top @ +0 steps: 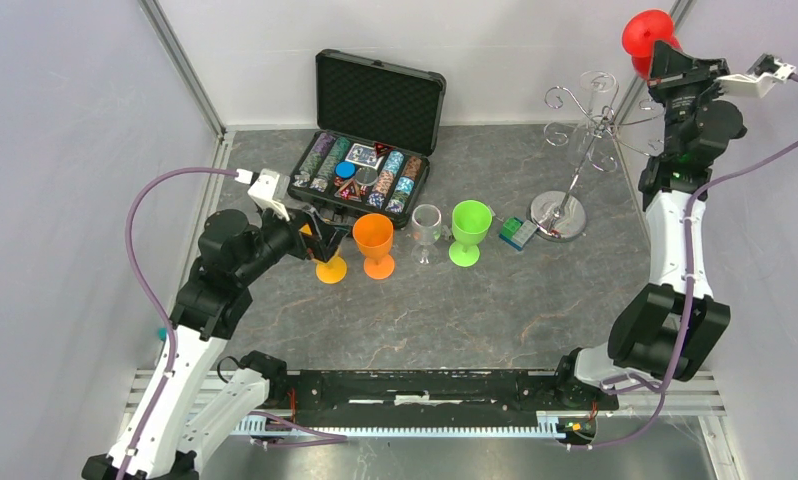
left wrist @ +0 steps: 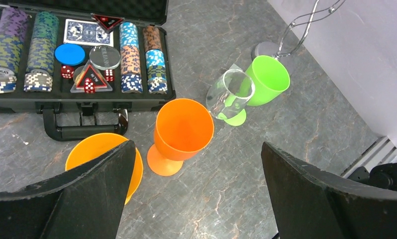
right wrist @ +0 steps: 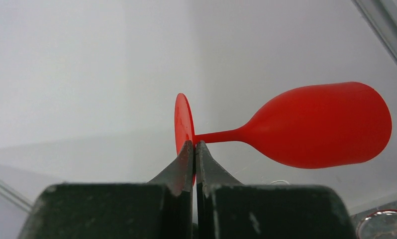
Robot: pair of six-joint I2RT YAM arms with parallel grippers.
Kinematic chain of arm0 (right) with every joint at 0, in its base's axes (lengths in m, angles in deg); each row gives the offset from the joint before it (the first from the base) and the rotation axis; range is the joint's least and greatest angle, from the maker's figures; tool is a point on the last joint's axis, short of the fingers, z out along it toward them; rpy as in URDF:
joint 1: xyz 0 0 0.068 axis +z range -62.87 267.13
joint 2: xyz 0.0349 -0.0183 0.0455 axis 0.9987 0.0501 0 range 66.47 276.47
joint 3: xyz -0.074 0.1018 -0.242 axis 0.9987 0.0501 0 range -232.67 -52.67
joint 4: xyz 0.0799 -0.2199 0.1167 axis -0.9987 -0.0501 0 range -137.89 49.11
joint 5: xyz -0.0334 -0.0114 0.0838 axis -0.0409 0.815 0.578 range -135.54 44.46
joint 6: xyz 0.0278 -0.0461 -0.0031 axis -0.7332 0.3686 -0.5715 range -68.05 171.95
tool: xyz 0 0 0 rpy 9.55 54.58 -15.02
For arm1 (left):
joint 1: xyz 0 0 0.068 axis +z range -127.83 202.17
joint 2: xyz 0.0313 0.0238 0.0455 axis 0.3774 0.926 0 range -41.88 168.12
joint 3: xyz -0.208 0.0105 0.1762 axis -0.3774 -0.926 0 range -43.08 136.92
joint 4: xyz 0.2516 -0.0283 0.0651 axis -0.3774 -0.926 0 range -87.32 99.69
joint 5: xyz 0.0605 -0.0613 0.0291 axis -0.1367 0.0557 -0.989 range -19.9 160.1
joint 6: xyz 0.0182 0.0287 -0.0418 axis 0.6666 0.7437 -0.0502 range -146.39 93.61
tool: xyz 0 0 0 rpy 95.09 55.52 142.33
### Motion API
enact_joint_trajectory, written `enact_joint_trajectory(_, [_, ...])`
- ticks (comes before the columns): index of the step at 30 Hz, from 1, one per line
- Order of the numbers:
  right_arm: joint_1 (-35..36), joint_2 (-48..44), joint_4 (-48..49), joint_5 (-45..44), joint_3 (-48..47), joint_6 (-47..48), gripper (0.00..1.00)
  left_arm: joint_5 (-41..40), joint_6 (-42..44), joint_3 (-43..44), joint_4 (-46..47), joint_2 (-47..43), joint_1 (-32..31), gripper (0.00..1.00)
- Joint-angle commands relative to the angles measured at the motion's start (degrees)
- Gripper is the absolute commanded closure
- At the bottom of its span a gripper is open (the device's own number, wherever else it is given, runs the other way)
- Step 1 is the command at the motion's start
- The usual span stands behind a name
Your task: Take the wine glass off the wine glass rack
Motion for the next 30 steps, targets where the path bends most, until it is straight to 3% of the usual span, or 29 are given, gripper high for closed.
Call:
enact_joint_trajectory(1, [0.1,-6.4,7.7,6.4,-2.3,3.5,1.00,3.9,-2.6,-0.6,4.7,0.1,0.7,0.00])
enact_joint_trajectory(11, [0.1,-21.9,2.0,12.1,2.1,1.8,1.00,13.2,-9.6,-1.6,12.7,2.6,1.2,0.00])
enact_joint_trajectory(18, [0.8,-30.1,0.7,17.9,7.7,-8.7,1.00,18.3,-17.1,-1.8,19.2,3.9,1.1,0.00])
enact_joint_trajectory(23, [3.0,-33.5,-0.2,23.9,14.1,-21.6,1.00,19.7,-23.9,-1.7,24.3,4.8,1.1,0.00])
enact_joint_trajectory(30, [6.3,-42.7,0.3,25.2,22.5,-29.5,1.00,22.8,-35.9,-2.8,33.5,7.5,1.2,0.00])
